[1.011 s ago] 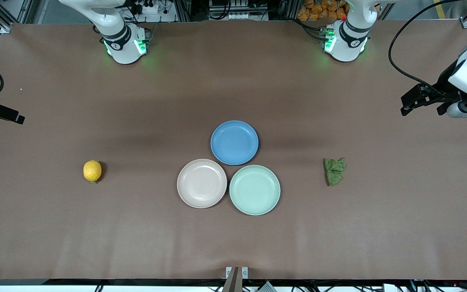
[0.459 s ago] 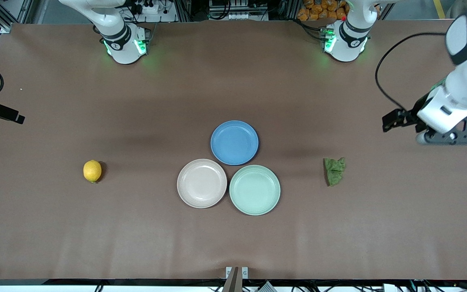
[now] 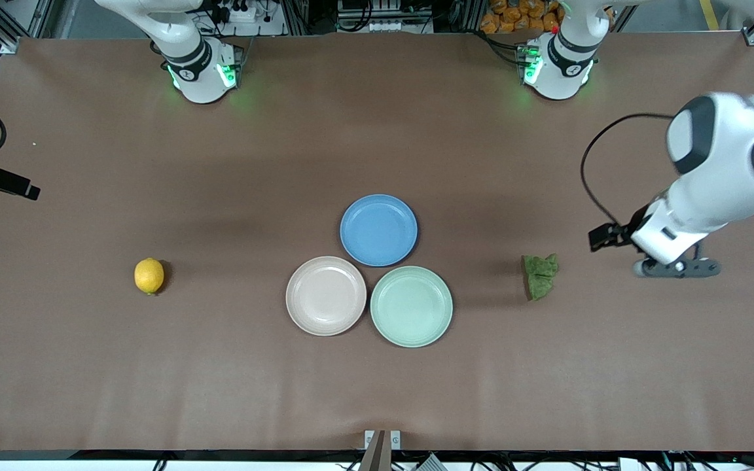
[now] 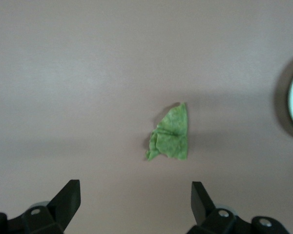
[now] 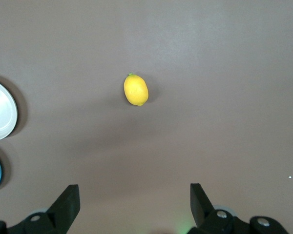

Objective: Place lemon and lettuce in plates
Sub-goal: 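Reach the left gripper down to the green lettuce and grasp it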

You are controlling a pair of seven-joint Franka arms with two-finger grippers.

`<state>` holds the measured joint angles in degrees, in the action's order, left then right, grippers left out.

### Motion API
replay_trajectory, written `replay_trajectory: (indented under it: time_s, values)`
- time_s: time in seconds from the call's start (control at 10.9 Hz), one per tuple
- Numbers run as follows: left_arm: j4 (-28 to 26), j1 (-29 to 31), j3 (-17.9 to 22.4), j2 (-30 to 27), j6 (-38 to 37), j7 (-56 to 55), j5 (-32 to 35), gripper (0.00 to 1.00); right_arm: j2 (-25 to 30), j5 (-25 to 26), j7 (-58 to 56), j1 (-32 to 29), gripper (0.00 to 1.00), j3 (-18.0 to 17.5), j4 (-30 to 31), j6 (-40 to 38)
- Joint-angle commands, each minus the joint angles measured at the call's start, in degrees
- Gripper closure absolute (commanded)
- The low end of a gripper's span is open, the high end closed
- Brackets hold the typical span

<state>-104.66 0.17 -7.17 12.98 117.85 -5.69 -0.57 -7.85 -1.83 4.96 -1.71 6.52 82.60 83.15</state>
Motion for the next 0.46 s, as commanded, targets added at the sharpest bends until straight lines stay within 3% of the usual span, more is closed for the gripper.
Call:
replay_trajectory:
  time_s: [0.0, 0.37]
  values:
    - [-3.35, -1.05, -0.13, 4.49, 8.78, 0.33, 0.4, 0.0, 0.82, 0.08, -0.66, -0.83, 0.0, -0.63, 1.42, 0.34]
    - [-3.36, -2.89, -0.13, 12.14, 15.72, -0.72, 0.4, 0.0, 1.17, -0.01, -0.66, -0.83, 0.0, -0.63, 3.35, 1.92]
